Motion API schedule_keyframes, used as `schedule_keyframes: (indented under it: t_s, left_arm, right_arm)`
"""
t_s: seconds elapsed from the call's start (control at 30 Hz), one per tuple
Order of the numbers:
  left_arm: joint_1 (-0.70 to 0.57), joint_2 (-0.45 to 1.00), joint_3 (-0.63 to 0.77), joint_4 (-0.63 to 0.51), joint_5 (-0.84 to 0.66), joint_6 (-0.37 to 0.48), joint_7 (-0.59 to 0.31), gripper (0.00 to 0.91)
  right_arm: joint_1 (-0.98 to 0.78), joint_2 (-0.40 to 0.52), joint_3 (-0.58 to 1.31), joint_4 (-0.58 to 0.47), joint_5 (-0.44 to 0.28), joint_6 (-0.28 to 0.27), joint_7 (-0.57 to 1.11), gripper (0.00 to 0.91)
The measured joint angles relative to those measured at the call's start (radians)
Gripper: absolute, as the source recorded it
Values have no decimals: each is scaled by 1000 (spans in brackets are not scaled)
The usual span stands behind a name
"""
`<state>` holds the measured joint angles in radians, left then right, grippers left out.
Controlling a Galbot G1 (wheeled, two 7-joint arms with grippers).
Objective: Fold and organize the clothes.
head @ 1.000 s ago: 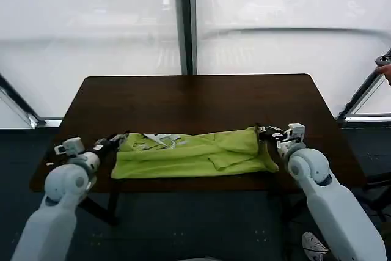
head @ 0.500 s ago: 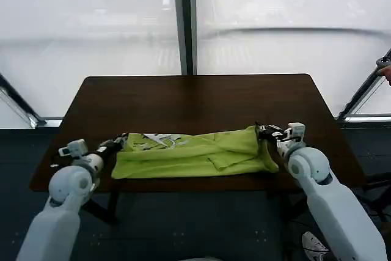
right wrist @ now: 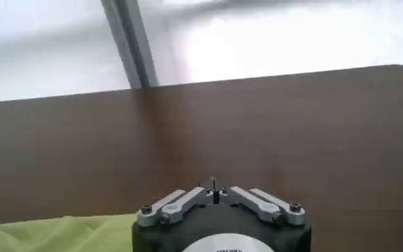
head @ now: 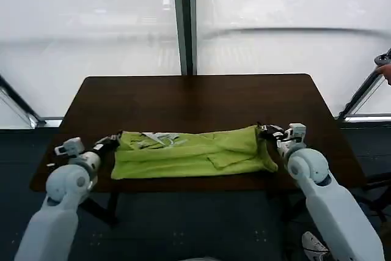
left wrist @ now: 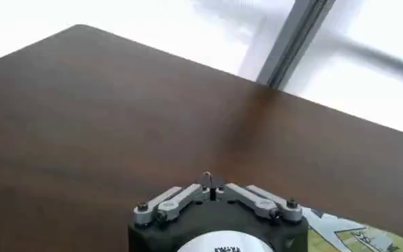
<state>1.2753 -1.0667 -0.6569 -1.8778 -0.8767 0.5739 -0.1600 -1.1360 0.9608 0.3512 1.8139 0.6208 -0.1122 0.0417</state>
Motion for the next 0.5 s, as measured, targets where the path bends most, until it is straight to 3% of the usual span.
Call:
schedule_keyframes:
  t_s: [0.17,0.27,0.4,0.5]
  left_arm:
    - [56,102,-25,-44,-218,52,10,878]
    - [97,191,-44,-46,-365,99,37,878]
    - [129,302,-62,-27,-522,162,96,878]
    - [129,358,-54,-12,-552,162,135,878]
  right_arm:
    - [-95,-58,52,56,-33,193,-64,878]
    - [-159,-74,98,86,-33,276,-93,878]
    - [-245,-73,152,124,-35,326,-120,878]
    - [-297,-69,186,143,-35,338,-122,878]
